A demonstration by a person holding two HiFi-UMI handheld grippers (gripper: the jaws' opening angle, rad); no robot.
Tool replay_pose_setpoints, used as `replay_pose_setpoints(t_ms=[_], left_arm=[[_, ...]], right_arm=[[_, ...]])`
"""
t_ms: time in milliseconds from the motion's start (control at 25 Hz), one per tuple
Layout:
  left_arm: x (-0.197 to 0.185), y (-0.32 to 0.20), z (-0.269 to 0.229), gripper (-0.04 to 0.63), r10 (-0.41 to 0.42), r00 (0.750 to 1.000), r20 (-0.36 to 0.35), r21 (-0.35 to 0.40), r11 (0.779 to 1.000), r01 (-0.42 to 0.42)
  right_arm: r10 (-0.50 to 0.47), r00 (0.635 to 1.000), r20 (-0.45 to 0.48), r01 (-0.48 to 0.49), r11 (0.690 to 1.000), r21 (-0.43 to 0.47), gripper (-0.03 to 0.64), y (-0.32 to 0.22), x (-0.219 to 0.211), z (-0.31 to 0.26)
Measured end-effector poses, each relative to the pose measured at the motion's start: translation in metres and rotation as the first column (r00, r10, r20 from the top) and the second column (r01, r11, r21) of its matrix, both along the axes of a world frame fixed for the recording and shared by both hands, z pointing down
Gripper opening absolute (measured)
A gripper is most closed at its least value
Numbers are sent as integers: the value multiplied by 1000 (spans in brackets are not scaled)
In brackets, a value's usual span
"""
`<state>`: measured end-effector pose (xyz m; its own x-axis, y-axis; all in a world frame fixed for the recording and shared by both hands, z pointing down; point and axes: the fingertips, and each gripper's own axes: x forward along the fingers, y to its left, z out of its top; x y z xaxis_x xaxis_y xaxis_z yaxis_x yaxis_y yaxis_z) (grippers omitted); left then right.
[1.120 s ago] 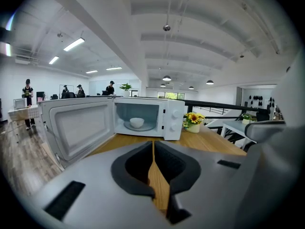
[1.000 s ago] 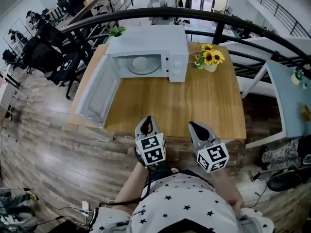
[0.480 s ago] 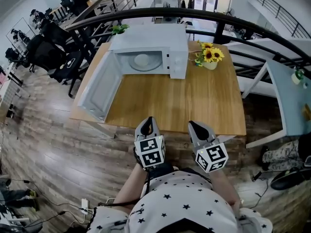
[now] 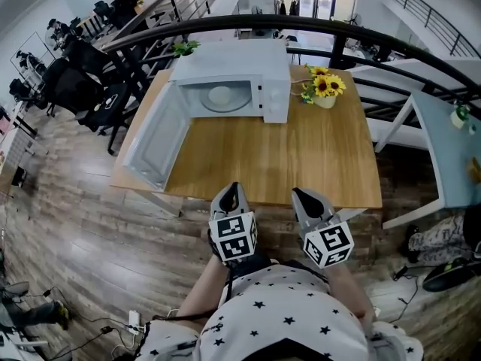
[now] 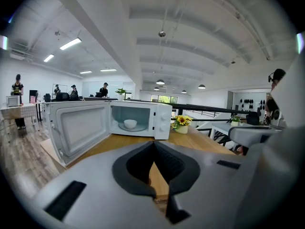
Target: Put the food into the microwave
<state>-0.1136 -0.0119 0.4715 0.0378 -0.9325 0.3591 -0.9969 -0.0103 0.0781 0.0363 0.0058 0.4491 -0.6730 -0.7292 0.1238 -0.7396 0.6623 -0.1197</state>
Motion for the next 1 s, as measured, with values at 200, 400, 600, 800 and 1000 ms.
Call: replay_pose_setpoints(t_ms=[200,400,600,800,1000], left_arm=[[-2,0,3,5,1,1000,-4,-2,1000,-1],[-2,2,3,5,0,1000,-6,-4,1000,0],[-3,2,4,5,3,1000,-11,-7,1000,-3],[-2,0,7,5,6,1000,-17,-10,1000,-7],[-2,-3,7,5,9,1000,-20,-10,1000,-10]], right_arm=[[-3,1000,-10,3,1000,0,5,0,-1,2],[-1,1000,-10,1,1000,2,5,2,0,0],[-4,1000,-14,4,1000,-5,5,1,-3,3],[-4,1000,-17,4,1000,-11,5,0,-3,5],[-2,1000,-17,2,1000,-12,5,-3,-3,6]])
